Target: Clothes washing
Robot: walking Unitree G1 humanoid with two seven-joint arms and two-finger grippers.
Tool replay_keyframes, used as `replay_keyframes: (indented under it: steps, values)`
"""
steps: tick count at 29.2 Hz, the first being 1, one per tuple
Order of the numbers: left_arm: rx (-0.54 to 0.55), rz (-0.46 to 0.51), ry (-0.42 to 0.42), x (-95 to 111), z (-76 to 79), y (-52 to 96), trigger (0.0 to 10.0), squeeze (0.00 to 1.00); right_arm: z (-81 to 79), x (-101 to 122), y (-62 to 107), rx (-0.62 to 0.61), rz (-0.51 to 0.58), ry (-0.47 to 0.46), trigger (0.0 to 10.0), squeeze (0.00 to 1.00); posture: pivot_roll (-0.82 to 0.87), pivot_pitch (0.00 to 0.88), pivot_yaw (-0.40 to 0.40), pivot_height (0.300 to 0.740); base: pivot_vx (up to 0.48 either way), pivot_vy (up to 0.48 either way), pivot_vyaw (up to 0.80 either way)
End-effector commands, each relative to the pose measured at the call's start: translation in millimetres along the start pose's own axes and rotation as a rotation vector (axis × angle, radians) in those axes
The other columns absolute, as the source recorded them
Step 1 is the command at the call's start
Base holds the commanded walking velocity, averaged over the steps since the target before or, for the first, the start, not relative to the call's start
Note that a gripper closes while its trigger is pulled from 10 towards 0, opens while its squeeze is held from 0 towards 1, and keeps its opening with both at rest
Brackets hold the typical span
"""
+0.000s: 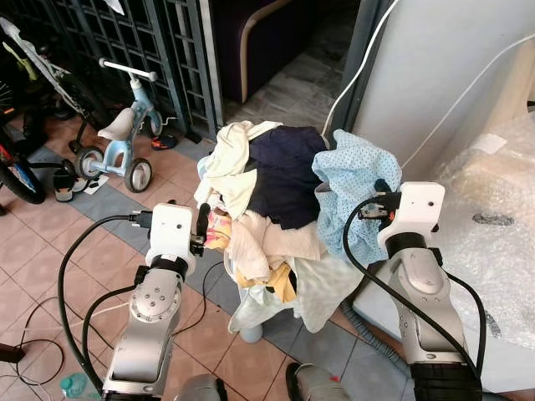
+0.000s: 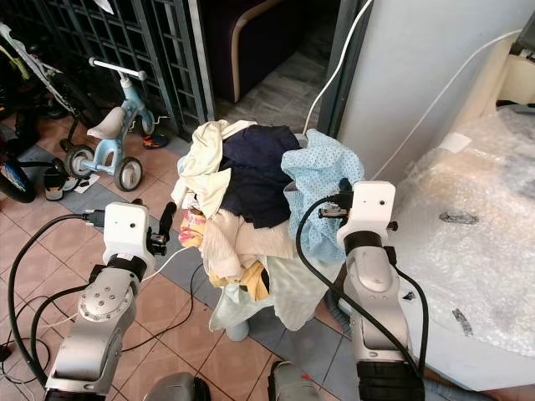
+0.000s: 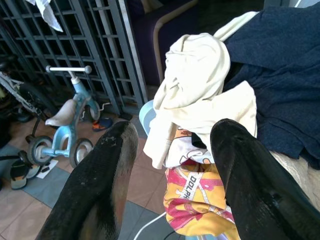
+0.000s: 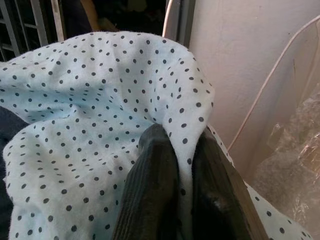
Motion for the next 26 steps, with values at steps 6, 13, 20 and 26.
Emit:
replay_keyframes:
  steps: [6, 13, 20, 26]
  values:
    - [0.014, -0.002, -0.012, 1.5, -2.1, -1.2, 10.0, 0.00, 3.3, 4.1, -5.0, -0.006, 0.028, 0.009, 10.0, 0.00, 0.01, 0.083, 0.032, 0.740, -0.271, -0.242, -0.10]
    - [0.018, -0.003, -0.014, 1.8, -2.2, -3.3, 10.0, 0.00, 0.5, 5.3, -6.5, -0.003, 0.037, 0.009, 10.0, 0.00, 0.01, 0.078, 0.031, 0.740, -0.108, -0.283, 0.00]
    - [-0.013, 0.015, 0.006, 5.2, 0.8, -3.4, 10.0, 0.00, -1.3, 7.0, -8.6, -0.002, 0.039, 0.010, 10.0, 0.00, 0.01, 0.076, 0.030, 0.740, 0.000, -0.039, -0.11]
    - [-0.033, 0.028, 0.016, 7.9, 3.1, -3.8, 10.0, 0.00, -0.9, 8.6, -10.0, -0.004, 0.048, 0.016, 10.0, 0.00, 0.01, 0.076, 0.032, 0.740, 0.000, 0.000, -0.80]
Point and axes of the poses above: a point about 5 cm out from each wrist's last joint towards the gripper, its own y axis pointing back from the gripper into the wrist, its own x axis along the axis of the wrist's last joint, z = x × y, the point moved 6 cm from there along -y, pointing out of the wrist towards the gripper, and after that the axes turned 6 degrees about y, right-handed, at the moved point
